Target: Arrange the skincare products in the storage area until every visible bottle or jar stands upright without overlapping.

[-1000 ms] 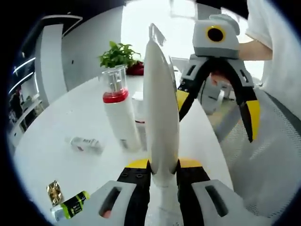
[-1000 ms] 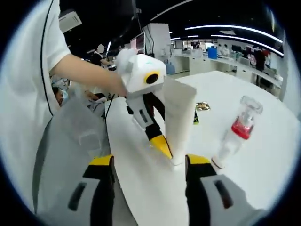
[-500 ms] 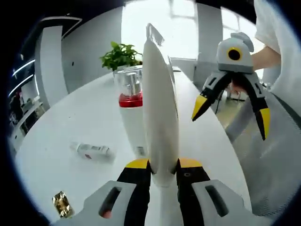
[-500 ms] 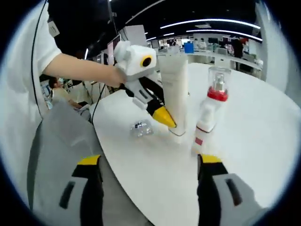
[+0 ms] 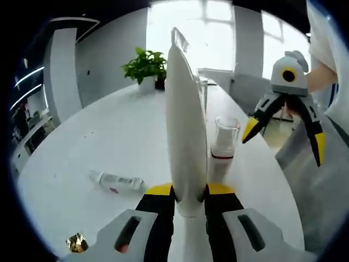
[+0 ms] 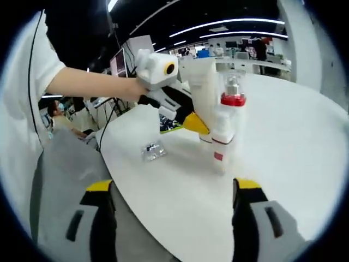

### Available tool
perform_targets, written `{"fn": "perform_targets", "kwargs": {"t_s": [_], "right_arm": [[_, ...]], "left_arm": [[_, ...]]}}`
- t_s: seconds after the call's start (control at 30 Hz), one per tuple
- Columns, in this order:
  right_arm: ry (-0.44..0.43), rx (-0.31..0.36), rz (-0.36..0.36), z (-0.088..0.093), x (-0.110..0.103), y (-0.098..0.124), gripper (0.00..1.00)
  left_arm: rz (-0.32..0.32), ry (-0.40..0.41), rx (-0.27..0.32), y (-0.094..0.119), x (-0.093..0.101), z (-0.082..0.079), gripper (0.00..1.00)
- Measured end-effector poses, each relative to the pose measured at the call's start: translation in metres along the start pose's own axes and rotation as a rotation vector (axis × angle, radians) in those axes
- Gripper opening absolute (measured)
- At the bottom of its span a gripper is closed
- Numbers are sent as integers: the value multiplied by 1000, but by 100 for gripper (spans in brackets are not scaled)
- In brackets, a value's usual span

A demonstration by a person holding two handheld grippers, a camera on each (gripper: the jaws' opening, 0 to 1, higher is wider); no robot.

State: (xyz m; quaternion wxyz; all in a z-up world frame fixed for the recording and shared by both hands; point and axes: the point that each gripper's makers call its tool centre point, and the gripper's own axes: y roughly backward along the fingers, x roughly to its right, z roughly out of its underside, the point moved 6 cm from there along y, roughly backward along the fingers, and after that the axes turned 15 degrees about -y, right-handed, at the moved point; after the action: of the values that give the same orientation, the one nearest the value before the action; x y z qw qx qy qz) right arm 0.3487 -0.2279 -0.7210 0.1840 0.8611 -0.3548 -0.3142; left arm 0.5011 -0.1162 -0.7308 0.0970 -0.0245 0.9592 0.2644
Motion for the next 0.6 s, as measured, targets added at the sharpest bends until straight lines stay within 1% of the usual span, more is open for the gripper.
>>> {"fn": "perform_targets", "kwargs": {"t_s": [0.17, 0.4, 0.53, 0.6], "right_arm": [[-15, 8, 11, 0, 3, 2, 89], [-26, 4, 10, 1, 1, 2, 89], [-26, 0, 11, 1, -1, 2, 89], [-26, 2, 11, 1, -2, 3, 89]], "left_arm": [[-2, 15, 6, 0, -1, 0, 18], [0, 25, -4, -1, -2, 0, 19], [-11, 42, -11, -1, -2, 1, 26], [-11, 47, -11, -1, -2, 1, 27]]}}
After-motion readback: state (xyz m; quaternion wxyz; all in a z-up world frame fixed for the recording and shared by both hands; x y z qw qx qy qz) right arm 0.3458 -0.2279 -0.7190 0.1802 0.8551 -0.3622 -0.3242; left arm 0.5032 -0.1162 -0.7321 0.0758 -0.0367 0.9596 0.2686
